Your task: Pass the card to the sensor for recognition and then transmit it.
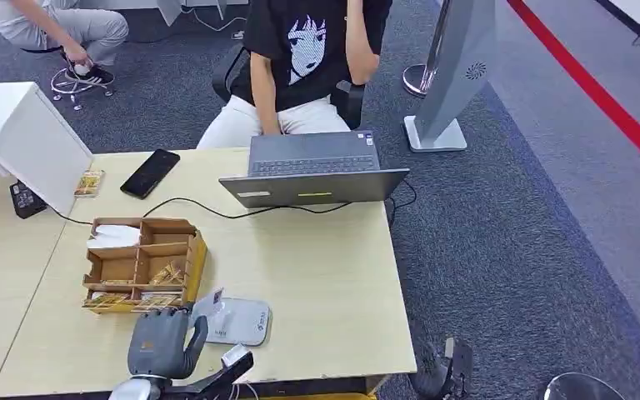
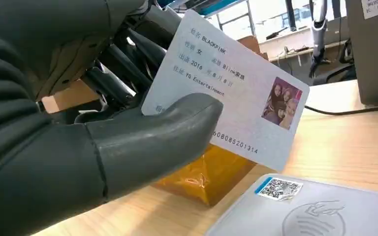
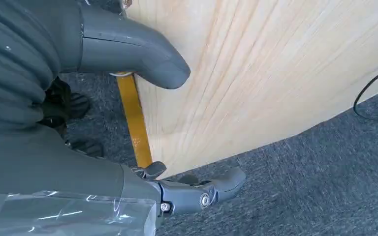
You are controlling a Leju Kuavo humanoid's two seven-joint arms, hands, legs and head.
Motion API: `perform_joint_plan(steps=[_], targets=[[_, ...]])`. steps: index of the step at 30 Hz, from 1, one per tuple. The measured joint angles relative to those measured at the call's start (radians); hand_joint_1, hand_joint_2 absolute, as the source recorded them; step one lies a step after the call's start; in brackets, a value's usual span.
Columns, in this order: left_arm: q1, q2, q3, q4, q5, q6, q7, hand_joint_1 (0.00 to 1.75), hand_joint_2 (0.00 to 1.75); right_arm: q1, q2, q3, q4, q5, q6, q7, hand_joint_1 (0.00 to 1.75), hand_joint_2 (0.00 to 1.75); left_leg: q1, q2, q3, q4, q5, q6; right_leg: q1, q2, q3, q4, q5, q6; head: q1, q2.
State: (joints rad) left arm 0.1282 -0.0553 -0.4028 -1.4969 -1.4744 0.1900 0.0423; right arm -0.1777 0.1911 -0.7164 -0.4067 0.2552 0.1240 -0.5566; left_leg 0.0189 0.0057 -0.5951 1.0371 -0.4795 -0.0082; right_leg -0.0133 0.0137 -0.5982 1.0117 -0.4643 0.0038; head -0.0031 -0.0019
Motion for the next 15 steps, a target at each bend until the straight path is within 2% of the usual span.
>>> perform_joint_plan(steps=[15], targets=[[-0.03, -0.003, 0.0, 0.034, -0.016, -0.016, 0.005, 1.75, 1.75, -0.011, 0.0, 0.003, 0.005, 0.001, 0.001, 0.0, 0.0, 1.75, 0.0, 0.0, 0.0, 0.0, 0.0, 0.0, 0.0, 0.001, 0.0, 0.0, 0.0, 0.0, 0.0, 0.0]])
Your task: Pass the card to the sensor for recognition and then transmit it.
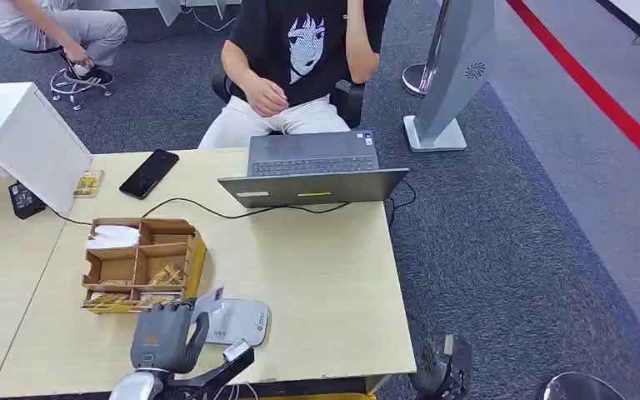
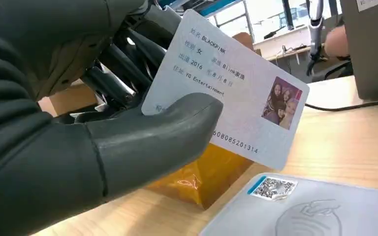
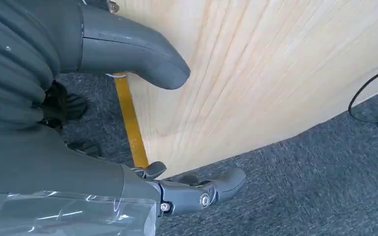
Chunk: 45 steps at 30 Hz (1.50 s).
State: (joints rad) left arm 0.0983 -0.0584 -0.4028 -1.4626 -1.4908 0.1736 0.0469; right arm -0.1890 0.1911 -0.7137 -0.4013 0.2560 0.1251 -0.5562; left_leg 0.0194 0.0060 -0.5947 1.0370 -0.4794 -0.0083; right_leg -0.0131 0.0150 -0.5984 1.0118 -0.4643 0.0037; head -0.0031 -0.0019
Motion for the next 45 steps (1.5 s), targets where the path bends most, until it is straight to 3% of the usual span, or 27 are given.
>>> perform_joint_plan(steps=[16, 20, 24, 29, 32, 36, 45], targets=[[-0.011, 0.0, -0.002, 0.032, -0.017, -0.001, 0.003, 1.75, 1.75, -0.002, 0.0, 0.011, 0.002, -0.002, -0.001, 0.0, 0.0, 1.75, 0.0, 0.0, 0.0, 0.0, 0.0, 0.0, 0.0, 0.0, 0.0, 0.0, 0.0, 0.0, 0.0, 0.0], [-0.028, 0.002, -0.002, -0.012, -0.044, -0.008, 0.038, 1.75, 1.75, -0.002, 0.0, 0.014, 0.002, -0.002, -0.001, 0.0, 0.0, 1.75, 0.0, 0.0, 0.0, 0.0, 0.0, 0.0, 0.0, 0.001, 0.0, 0.0, 0.0, 0.0, 0.0, 0.0], [-0.104, 0.046, -0.001, -0.104, -0.045, -0.062, 0.071, 1.75, 1.75, -0.005, 0.002, 0.018, 0.002, -0.003, -0.002, 0.008, 0.0, 1.75, 0.001, 0.0, 0.0, 0.0, 0.001, -0.001, 0.001, 0.0, 0.0, 0.001, 0.001, -0.002, 0.0, 0.0], [-0.191, 0.088, 0.05, -0.177, -0.045, -0.089, 0.043, 1.75, 1.75, -0.012, 0.003, 0.028, 0.002, -0.001, -0.003, 0.018, 0.0, 1.75, 0.001, 0.002, 0.002, 0.0, 0.002, -0.002, 0.001, 0.003, 0.0, 0.002, 0.002, -0.003, 0.0, 0.0], [-0.236, 0.119, 0.078, -0.187, -0.045, -0.105, 0.057, 1.75, 1.75, -0.016, 0.003, 0.037, 0.002, 0.001, -0.002, 0.021, 0.0, 1.75, 0.002, 0.002, 0.002, 0.0, 0.003, -0.004, 0.002, 0.003, -0.001, 0.003, 0.002, -0.004, 0.001, 0.0], [-0.298, 0.15, 0.145, -0.187, -0.045, -0.121, 0.033, 1.75, 1.75, -0.02, 0.003, 0.044, 0.002, 0.003, -0.002, 0.021, 0.0, 1.75, 0.002, 0.005, 0.003, 0.0, 0.003, -0.004, 0.002, 0.005, -0.001, 0.004, 0.003, -0.004, 0.0, 0.0], [-0.319, 0.175, 0.174, -0.187, -0.045, -0.134, 0.058, 1.75, 1.75, -0.021, 0.003, 0.049, 0.003, 0.003, -0.001, 0.021, 0.0, 1.75, 0.002, 0.006, 0.003, -0.001, 0.003, -0.004, 0.002, 0.006, -0.001, 0.004, 0.002, -0.004, 0.0, 0.0]])
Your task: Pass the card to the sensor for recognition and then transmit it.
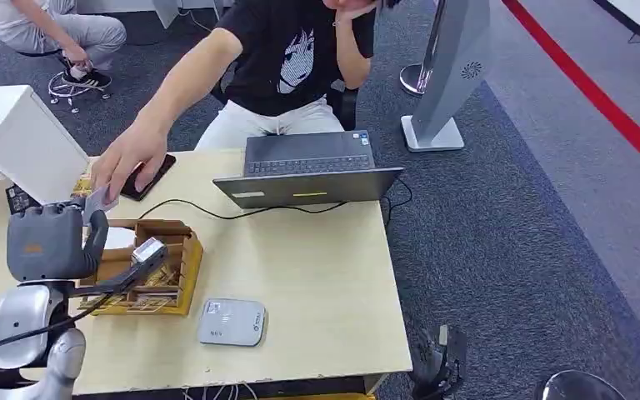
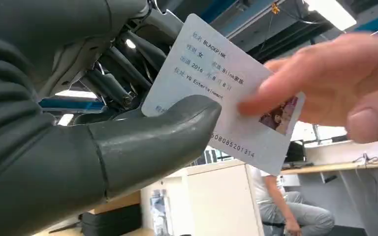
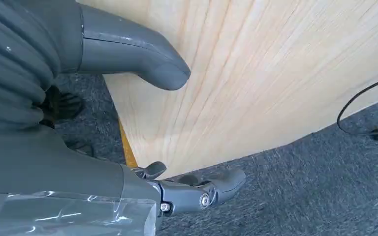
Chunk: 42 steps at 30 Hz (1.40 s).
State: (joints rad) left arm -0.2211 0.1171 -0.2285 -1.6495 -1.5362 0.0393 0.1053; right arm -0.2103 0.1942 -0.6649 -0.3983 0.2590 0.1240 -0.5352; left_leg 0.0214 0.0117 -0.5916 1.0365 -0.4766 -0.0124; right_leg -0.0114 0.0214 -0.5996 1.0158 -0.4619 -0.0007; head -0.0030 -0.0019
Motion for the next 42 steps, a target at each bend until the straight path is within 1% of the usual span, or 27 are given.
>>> perform_joint_plan(steps=[3, 7, 10, 11, 12, 18, 19, 20, 21, 22, 23, 24, 25, 27, 30, 33, 36, 42], targets=[[-0.014, 0.018, 0.032, 0.005, 0.0, -0.019, -0.004, 1.75, 1.75, -0.001, 0.0, 0.009, 0.0, 0.0, 0.0, 0.0, 0.0, 1.75, 0.0, 0.002, 0.0, 0.0, 0.0, 0.0, 0.0, 0.002, -0.001, 0.001, 0.0, -0.001, 0.0, 0.0], [-0.034, 0.042, 0.087, 0.021, 0.0, -0.022, -0.014, 1.75, 1.75, -0.004, 0.001, 0.016, 0.004, 0.0, 0.001, 0.003, 0.0, 1.75, 0.0, 0.008, 0.0, 0.0, 0.0, 0.0, 0.001, 0.007, -0.003, 0.002, 0.002, -0.003, 0.0, 0.0], [-0.036, 0.044, 0.134, 0.026, 0.003, -0.018, -0.029, 1.75, 1.75, -0.005, 0.003, 0.019, 0.005, -0.002, 0.001, 0.003, 0.0, 1.75, 0.001, 0.012, 0.001, 0.0, 0.0, 0.0, 0.001, 0.012, -0.004, 0.002, 0.002, -0.003, 0.0, 0.0], [-0.036, 0.043, 0.146, 0.026, 0.005, -0.017, -0.039, 1.48, 1.75, -0.005, 0.003, 0.019, 0.006, -0.004, 0.002, 0.003, 0.0, 1.75, 0.001, 0.012, 0.001, 0.0, 0.0, 0.0, 0.001, 0.012, -0.004, 0.002, 0.002, -0.003, 0.0, 0.0], [-0.036, 0.043, 0.152, 0.026, 0.006, -0.016, -0.042, 0.52, 1.75, -0.005, 0.003, 0.02, 0.006, -0.005, 0.002, 0.003, 0.0, 1.75, 0.001, 0.013, 0.001, -0.001, 0.0, 0.0, 0.001, 0.012, -0.004, 0.002, 0.002, -0.003, 0.0, 0.0], [-0.036, 0.043, 0.152, 0.026, 0.006, -0.016, -0.045, 0.52, 1.75, -0.005, 0.003, 0.02, 0.006, -0.005, 0.002, 0.003, 0.0, 1.75, 0.001, 0.013, 0.001, -0.001, 0.0, 0.0, 0.001, 0.012, -0.004, 0.002, 0.002, -0.003, 0.0, 0.0], [-0.036, 0.043, 0.155, 0.026, 0.006, -0.016, -0.048, 0.3, 1.75, -0.005, 0.003, 0.02, 0.006, -0.005, 0.002, 0.003, 0.0, 1.75, 0.001, 0.013, 0.001, -0.001, 0.0, 0.0, 0.001, 0.012, -0.004, 0.002, 0.002, -0.003, 0.0, 0.0], [-0.03, 0.04, 0.173, 0.026, 0.006, -0.012, -0.061, 0.0, 1.75, -0.005, 0.003, 0.022, 0.006, -0.007, 0.002, 0.002, 0.0, 1.75, 0.001, 0.013, 0.002, -0.001, -0.001, -0.001, 0.001, 0.013, -0.004, 0.002, 0.002, -0.004, 0.0, 0.0], [-0.022, 0.039, 0.183, 0.025, 0.007, -0.006, -0.069, 0.0, 1.75, -0.004, 0.003, 0.022, 0.006, -0.008, 0.001, 0.0, 0.0, 1.75, 0.001, 0.013, 0.002, -0.002, -0.001, -0.001, 0.001, 0.013, -0.004, 0.002, 0.002, -0.004, 0.0, 0.0], [0.015, 0.039, 0.21, 0.009, 0.027, 0.012, -0.098, 0.0, 1.75, -0.004, 0.003, 0.022, 0.006, -0.021, 0.001, -0.003, 0.0, 1.75, 0.001, 0.013, 0.002, -0.002, -0.001, -0.001, 0.001, 0.012, -0.004, 0.002, 0.0, -0.006, 0.0, 0.0], [0.083, 0.04, 0.235, -0.045, 0.068, 0.032, -0.139, 0.0, 1.75, -0.001, 0.003, 0.022, 0.006, -0.034, 0.001, -0.011, 0.0, 1.75, 0.001, 0.012, 0.002, -0.002, -0.001, -0.002, 0.001, 0.011, -0.004, 0.002, 0.0, -0.006, 0.0, 0.0], [0.137, 0.039, 0.243, -0.097, 0.083, 0.047, -0.162, 0.0, 1.75, 0.004, 0.003, 0.02, 0.006, -0.043, 0.001, -0.019, 0.0, 1.75, 0.001, 0.012, 0.002, -0.002, -0.001, -0.002, 0.001, 0.011, -0.004, 0.002, 0.0, -0.006, 0.0, 0.0], [0.165, 0.039, 0.243, -0.125, 0.087, 0.053, -0.172, 0.0, 1.75, 0.006, 0.003, 0.018, 0.006, -0.043, 0.0, -0.022, 0.0, 1.75, 0.001, 0.012, 0.002, -0.002, -0.001, -0.002, 0.001, 0.01, -0.004, 0.002, -0.001, -0.006, -0.001, 0.0], [0.204, 0.038, 0.243, -0.163, 0.088, 0.062, -0.18, 0.0, 1.75, 0.009, 0.003, 0.016, 0.006, -0.044, 0.0, -0.023, 0.0, 1.75, 0.001, 0.011, 0.001, -0.002, -0.002, -0.002, 0.001, 0.009, -0.004, 0.002, -0.001, -0.006, -0.001, 0.0], [0.234, 0.038, 0.243, -0.197, 0.088, 0.065, -0.185, 0.0, 1.75, 0.009, 0.003, 0.014, 0.006, -0.046, -0.002, -0.024, 0.0, 1.75, 0.001, 0.009, 0.0, -0.002, -0.002, -0.002, 0.001, 0.007, -0.004, 0.002, -0.001, -0.006, 0.0, 0.0], [0.285, 0.045, 0.223, -0.238, 0.077, 0.051, -0.214, 0.0, 1.75, 0.013, 0.003, 0.008, 0.005, -0.06, -0.002, -0.028, 0.0, 1.75, 0.0, 0.009, 0.001, -0.002, -0.002, -0.003, 0.001, 0.007, -0.004, 0.001, -0.001, -0.006, -0.001, 0.0], [0.33, 0.06, 0.178, -0.253, 0.063, 0.05, -0.21, 0.0, 1.75, 0.015, 0.002, 0.003, 0.005, -0.059, -0.001, -0.035, 0.0, 1.75, 0.0, 0.008, 0.001, -0.002, -0.002, -0.003, 0.001, 0.006, -0.004, 0.001, -0.001, -0.005, 0.0, 0.0], [0.358, 0.077, 0.146, -0.267, 0.063, 0.05, -0.203, 0.0, 1.75, 0.016, 0.002, -0.005, 0.005, -0.059, -0.001, -0.035, 0.0, 1.75, 0.0, 0.007, 0.0, -0.002, -0.002, -0.003, 0.001, 0.004, -0.004, 0.001, -0.001, -0.005, -0.001, 0.0]])
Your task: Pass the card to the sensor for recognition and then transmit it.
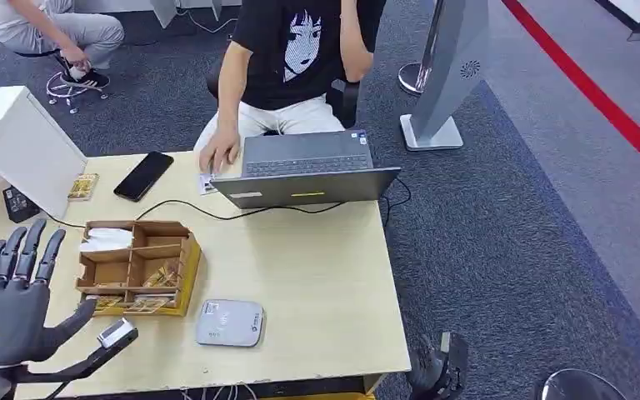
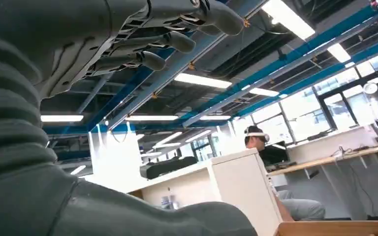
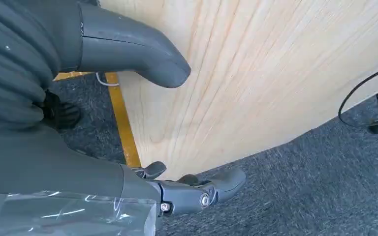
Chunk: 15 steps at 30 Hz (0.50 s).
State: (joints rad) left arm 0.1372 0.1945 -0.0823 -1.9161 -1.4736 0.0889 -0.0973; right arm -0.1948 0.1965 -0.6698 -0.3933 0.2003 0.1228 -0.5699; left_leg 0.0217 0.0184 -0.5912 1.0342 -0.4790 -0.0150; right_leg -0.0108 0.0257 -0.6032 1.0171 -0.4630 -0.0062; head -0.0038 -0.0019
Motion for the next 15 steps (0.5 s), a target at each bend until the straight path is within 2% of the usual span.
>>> perform_joint_plan(steps=[3, 6, 9, 13, 15], targets=[[0.003, 0.005, -0.004, 0.0, 0.0, -0.01, -0.004, 0.0, 1.75, 0.0, 0.0, -0.002, 0.0, 0.0, 0.0, 0.0, 0.0, 1.75, 0.0, 0.0, 0.0, 0.0, 0.0, 0.0, 0.0, 0.0, 0.0, 0.0, 0.0, 0.0, 0.0, 0.0], [0.017, 0.034, -0.041, 0.002, -0.011, -0.058, -0.019, 0.0, 1.75, 0.0, 0.0, -0.004, 0.0, 0.002, -0.002, -0.001, 0.0, 1.75, 0.0, 0.0, 0.0, 0.0, 0.0, 0.0, 0.0, 0.0, 0.0, 0.0, 0.0, 0.0, 0.0, 0.0], [0.032, 0.068, -0.131, 0.05, -0.039, -0.088, 0.035, 0.0, 1.75, -0.001, -0.001, -0.007, 0.001, 0.006, -0.005, 0.0, 0.0, 1.75, -0.001, -0.001, 0.0, 0.0, 0.0, 0.0, -0.001, -0.001, 0.0, 0.0, 0.0, 0.0, 0.0, 0.0], [0.028, 0.124, -0.244, 0.19, -0.059, -0.128, 0.12, 0.0, 1.75, -0.009, -0.002, -0.007, 0.002, 0.027, -0.003, 0.006, 0.0, 1.75, -0.001, 0.0, 0.0, 0.0, 0.0, 0.0, -0.001, 0.0, 0.0, 0.0, 0.0, 0.0, 0.0, 0.0], [0.019, 0.146, -0.271, 0.256, -0.059, -0.129, 0.147, 0.0, 1.75, -0.012, -0.002, -0.006, 0.002, 0.033, -0.003, 0.013, 0.0, 1.75, -0.001, 0.0, 0.0, 0.0, 0.0, 0.0, -0.001, 0.0, 0.0, 0.0, 0.0, 0.0, 0.0, 0.0]])
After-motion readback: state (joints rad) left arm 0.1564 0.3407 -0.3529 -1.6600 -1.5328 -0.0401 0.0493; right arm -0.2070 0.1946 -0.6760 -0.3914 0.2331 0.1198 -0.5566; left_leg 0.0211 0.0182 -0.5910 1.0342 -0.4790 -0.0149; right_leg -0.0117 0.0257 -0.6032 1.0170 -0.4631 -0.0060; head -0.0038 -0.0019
